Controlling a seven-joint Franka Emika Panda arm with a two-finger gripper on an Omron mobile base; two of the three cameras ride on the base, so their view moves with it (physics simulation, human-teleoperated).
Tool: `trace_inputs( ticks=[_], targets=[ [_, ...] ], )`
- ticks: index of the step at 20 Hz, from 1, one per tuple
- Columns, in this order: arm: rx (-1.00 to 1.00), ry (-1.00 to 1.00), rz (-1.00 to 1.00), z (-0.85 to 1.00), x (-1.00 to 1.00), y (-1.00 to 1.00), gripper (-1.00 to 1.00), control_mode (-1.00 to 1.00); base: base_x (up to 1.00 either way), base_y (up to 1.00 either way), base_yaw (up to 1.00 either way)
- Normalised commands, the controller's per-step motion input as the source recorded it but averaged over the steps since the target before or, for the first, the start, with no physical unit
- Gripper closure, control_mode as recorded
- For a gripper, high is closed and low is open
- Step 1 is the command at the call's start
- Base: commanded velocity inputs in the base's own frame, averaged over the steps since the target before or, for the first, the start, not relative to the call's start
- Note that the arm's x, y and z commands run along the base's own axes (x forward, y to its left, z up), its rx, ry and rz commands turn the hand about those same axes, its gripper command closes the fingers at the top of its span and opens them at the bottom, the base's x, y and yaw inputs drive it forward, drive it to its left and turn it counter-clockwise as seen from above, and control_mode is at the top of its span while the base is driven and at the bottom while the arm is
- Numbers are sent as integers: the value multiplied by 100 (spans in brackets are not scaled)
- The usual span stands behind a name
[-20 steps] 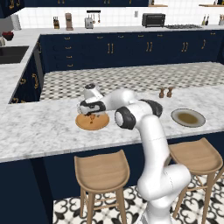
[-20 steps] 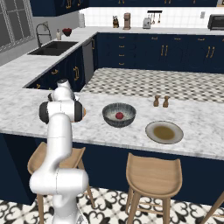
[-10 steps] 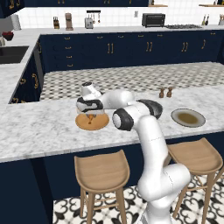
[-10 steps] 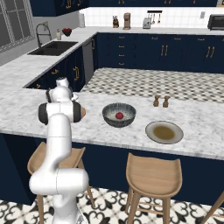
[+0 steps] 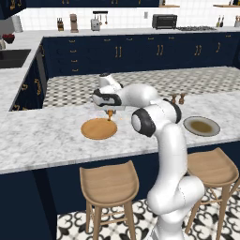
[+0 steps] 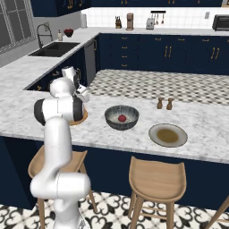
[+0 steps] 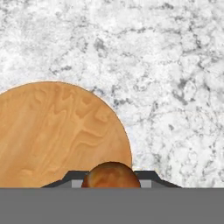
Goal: Pick the chicken drumstick and tomato from their plates and place them in the bowl. Then put the bowl in the fridge.
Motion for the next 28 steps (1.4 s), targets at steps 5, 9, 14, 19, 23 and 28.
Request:
trace_inputs(
  ticks=[5, 9, 14, 19, 23, 28],
  targets=[
    [1, 0, -1, 42, -26, -100, 100, -100, 0, 0, 0],
    [0, 0, 0, 18, -13, -100, 100, -100, 0, 0, 0],
    [0, 0, 0, 6, -2, -100, 100, -100, 0, 0, 0],
    [0, 2, 3, 0, 1, -100, 100, -100, 0, 0, 0],
    [-1, 5, 14, -2, 11, -85, 100, -100, 0, 0, 0],
    [0, 8, 16, -27, 0, -23, 100, -100, 0, 0, 0]
  ],
)
